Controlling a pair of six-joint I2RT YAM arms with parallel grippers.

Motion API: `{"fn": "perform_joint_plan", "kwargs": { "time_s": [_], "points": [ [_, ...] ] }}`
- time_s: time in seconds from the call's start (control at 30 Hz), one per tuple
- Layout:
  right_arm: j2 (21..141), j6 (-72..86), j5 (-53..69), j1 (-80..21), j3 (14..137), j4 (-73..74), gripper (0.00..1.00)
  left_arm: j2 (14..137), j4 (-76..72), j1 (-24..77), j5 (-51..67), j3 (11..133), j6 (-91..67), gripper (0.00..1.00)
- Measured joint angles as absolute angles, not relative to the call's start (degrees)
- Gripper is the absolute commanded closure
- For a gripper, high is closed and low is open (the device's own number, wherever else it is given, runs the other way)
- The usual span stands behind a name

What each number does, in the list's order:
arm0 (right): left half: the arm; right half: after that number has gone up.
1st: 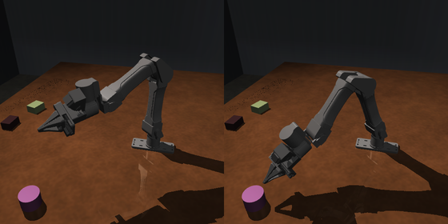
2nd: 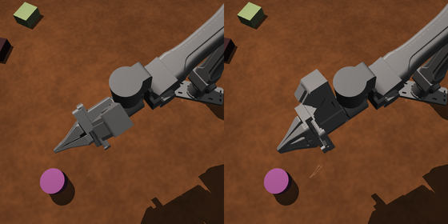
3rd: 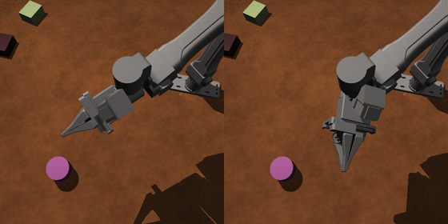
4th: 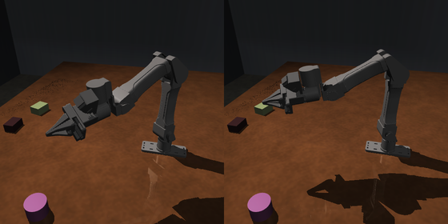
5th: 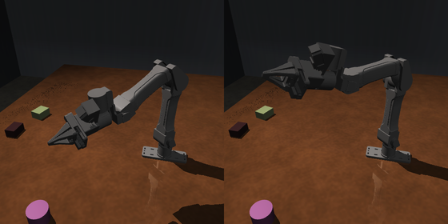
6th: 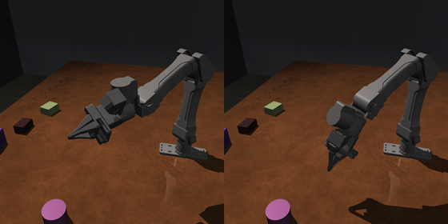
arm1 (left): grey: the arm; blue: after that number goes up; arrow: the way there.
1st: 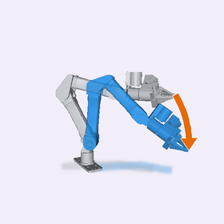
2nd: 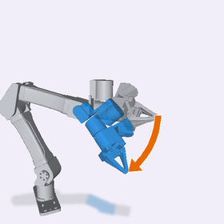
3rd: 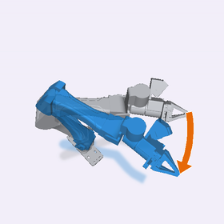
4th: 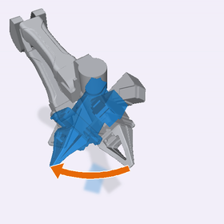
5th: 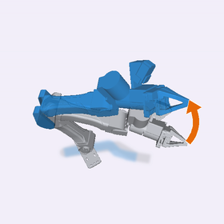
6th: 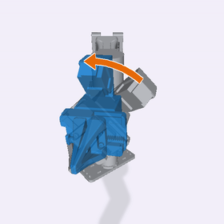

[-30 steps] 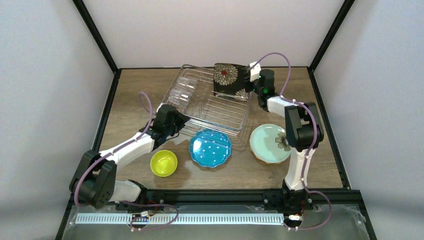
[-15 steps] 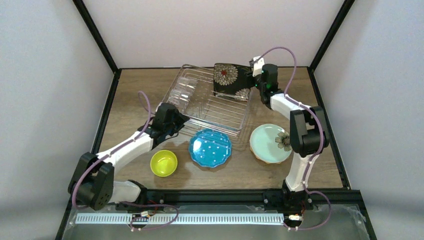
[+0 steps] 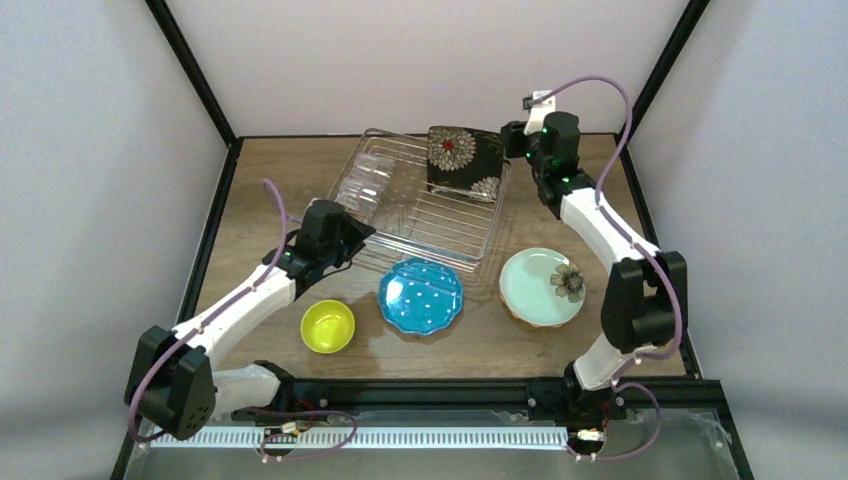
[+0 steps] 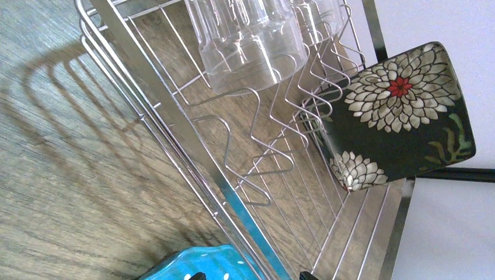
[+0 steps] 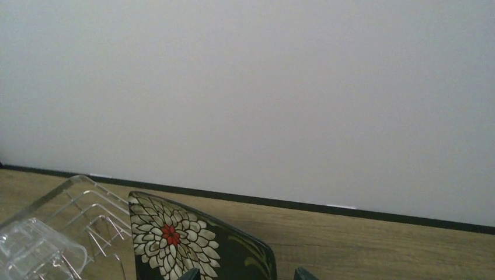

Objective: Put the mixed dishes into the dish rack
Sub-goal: Place the plate on the dish rack.

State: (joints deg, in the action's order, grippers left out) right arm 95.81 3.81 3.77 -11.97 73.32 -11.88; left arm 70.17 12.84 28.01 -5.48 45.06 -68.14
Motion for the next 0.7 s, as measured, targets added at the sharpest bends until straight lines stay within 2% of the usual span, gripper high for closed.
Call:
{"fn": "perform_joint_plan", "kwargs": {
  "time_s": [0.27,0.47,0.63,0.7],
  "points": [
    [81.93,9.61,-2.5,-12.56,68.47,-0.54,0.1,69.69,16.62,28.08,-3.29,45.74,-66.32,0.07],
    [71.2,13.82,-5.56,-15.38,60.51,8.4,0.19,68.95,19.55,28.56,-1.93,45.74,-64.01,0.07],
    [66.76,18.9,-8.49,-22.06,58.43,16.38,0.48,68.27,21.96,28.86,-0.95,45.74,-61.39,0.07],
    [65.1,21.78,-9.39,-24.86,57.54,19.57,0.54,68.27,22.98,29.08,-0.75,45.74,-60.12,0.07]
  ]
}}
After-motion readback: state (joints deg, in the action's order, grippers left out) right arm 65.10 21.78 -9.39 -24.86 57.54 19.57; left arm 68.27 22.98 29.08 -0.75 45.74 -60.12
